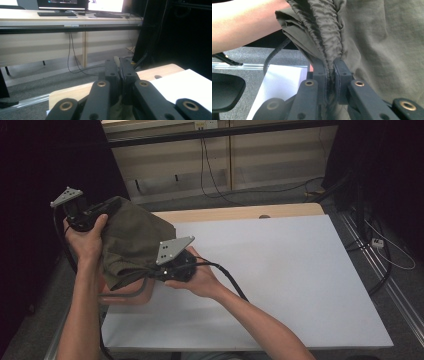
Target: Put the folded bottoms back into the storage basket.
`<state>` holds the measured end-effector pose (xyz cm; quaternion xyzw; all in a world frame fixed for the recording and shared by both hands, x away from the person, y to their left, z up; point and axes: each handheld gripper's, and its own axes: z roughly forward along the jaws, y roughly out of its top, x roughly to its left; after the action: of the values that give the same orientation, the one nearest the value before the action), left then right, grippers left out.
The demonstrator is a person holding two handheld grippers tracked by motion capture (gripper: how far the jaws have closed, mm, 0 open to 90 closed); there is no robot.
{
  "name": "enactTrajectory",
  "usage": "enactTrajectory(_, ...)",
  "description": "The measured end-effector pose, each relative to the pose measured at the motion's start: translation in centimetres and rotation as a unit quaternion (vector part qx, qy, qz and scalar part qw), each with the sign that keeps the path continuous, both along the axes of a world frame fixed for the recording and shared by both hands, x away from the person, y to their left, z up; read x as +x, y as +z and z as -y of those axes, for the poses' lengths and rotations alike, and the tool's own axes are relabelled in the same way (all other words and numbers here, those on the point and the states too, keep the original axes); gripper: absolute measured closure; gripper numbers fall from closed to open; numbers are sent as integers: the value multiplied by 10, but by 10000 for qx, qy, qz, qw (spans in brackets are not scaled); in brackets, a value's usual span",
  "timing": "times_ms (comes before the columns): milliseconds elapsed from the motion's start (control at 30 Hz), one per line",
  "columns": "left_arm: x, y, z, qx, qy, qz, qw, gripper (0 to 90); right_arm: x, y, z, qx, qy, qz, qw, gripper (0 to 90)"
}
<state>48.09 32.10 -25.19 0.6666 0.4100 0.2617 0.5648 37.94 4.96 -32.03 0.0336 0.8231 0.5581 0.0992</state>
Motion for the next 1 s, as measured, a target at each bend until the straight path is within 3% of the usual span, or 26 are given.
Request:
enactTrajectory(200,6,0,-14,-169,85,-56,9998,871,5,6,-12,-56,3,20,10000,829)
enactTrajectory(733,15,-3,-39,19,368,-198,9991,871,17,15,-40,-152,45,-56,9999,829)
enactTrajectory(833,19,-11,-49,-81,365,-279,9989,871,20,14,-49,-196,43,-92,9998,829)
enactTrajectory(1000,21,-24,-61,-135,271,-249,9992,871,20,6,-61,-337,32,-105,9994,829)
